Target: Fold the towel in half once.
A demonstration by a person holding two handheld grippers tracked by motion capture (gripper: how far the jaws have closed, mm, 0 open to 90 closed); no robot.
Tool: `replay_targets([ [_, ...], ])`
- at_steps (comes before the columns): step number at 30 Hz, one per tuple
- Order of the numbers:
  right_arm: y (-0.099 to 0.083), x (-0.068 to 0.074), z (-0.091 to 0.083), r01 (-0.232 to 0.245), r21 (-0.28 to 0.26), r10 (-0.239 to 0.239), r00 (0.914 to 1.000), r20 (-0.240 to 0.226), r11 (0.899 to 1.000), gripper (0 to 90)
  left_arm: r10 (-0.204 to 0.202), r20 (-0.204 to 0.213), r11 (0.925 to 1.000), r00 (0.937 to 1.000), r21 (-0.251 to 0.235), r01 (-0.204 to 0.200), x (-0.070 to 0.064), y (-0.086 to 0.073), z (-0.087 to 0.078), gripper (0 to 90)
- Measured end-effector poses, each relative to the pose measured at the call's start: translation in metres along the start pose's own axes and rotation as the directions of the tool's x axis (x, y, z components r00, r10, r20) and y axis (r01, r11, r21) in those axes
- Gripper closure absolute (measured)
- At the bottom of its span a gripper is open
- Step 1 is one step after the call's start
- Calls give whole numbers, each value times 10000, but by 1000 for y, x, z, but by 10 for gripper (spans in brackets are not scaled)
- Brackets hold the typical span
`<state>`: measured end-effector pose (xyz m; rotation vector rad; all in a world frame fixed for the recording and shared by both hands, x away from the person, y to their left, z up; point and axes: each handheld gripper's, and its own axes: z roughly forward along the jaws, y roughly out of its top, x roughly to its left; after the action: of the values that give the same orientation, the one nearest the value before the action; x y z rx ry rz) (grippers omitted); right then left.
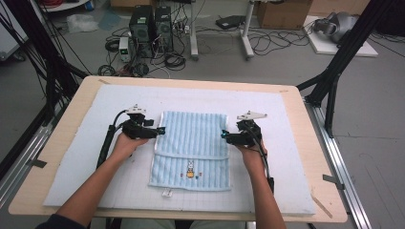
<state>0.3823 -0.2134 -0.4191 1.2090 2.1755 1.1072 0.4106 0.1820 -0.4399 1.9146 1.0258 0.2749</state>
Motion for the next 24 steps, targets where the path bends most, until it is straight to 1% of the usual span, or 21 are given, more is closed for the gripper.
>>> replay_targets([
  [1, -2, 2, -3, 151, -47, -151, 9999, 36, 9999, 286, 93, -7, 9999, 10000, -80, -93, 0, -2, -3, 282],
  [3, -7, 5, -9, 274, -117, -274, 9996, 7, 9996, 284, 114, 78, 9997, 9999, -215, -112, -1, -4, -8, 267],
  [5, -12, 7, -14, 285, -122, -286, 9996, -64, 9995, 279, 114, 80, 9991, 9999, -401, -110, -1, -7, -14, 255],
  [7, -17, 9, -20, 254, -202, -255, 9996, -86, 9995, 280, 109, 126, 9991, 9999, -410, -104, -2, -10, -19, 253],
  [9, -21, 9, -26, 167, -318, -172, 9997, -165, 9994, 283, 235, 155, 9981, 9996, -570, -226, -5, -14, -24, 237],
  [10, -23, 10, -29, 51, -299, -59, 9996, -276, 9995, 284, 285, 127, 9977, 9995, -611, -276, -6, -15, -27, 234],
  [11, -26, 10, -31, 36, -322, -46, 9995, -316, 9995, 289, 350, 97, 9972, 9993, -671, -343, -7, -17, -30, 234],
  [13, -30, 11, -35, 50, -378, -66, 9990, -432, 9993, 316, 349, 100, 9956, 9993, -878, -339, -8, -20, -35, 234],
  [16, -40, 13, -39, 32, -289, -51, 9979, -643, 9996, 356, 390, 92, 9926, 9992, -1152, -376, -7, -24, -42, 242],
  [18, -44, 14, -41, 100, -226, -117, 9971, -754, 9997, 408, 311, 50, 9904, 9995, -1352, -301, -7, -28, -45, 248],
  [21, -47, 16, -42, 150, -83, -158, 9945, -1038, 9999, 480, 316, 52, 9897, 9995, -1398, -305, -6, -31, -47, 254],
  [24, -48, 24, -40, 613, 62, -599, 9882, -1407, 9981, 533, 382, 100, 9886, 9992, -1461, -363, -7, -31, -48, 278],
])
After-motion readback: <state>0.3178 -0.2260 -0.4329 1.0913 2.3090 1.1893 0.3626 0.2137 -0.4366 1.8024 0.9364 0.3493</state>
